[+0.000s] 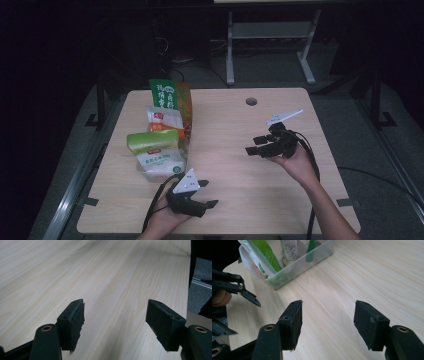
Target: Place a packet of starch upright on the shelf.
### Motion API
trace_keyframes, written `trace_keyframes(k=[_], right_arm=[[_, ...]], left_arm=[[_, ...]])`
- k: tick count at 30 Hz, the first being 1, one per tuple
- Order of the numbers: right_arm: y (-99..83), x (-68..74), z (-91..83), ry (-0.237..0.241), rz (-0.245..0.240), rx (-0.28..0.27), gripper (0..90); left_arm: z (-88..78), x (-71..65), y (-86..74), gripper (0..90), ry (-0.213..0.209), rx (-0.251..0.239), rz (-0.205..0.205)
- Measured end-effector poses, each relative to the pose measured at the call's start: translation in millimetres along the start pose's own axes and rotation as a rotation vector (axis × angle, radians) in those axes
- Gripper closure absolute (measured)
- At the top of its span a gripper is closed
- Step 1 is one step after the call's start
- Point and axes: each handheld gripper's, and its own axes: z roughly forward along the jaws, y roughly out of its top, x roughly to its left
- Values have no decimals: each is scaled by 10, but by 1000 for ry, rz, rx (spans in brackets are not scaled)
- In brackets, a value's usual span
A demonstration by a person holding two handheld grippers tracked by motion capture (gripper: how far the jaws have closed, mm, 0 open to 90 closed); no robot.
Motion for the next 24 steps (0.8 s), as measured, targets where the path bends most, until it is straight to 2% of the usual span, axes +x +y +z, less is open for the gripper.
trace_keyframes(k=[24], right_arm=[[-481,-197,-205,-39,75,1,368]], left_arm=[[-6,5,-4,302,8,-5,-8]])
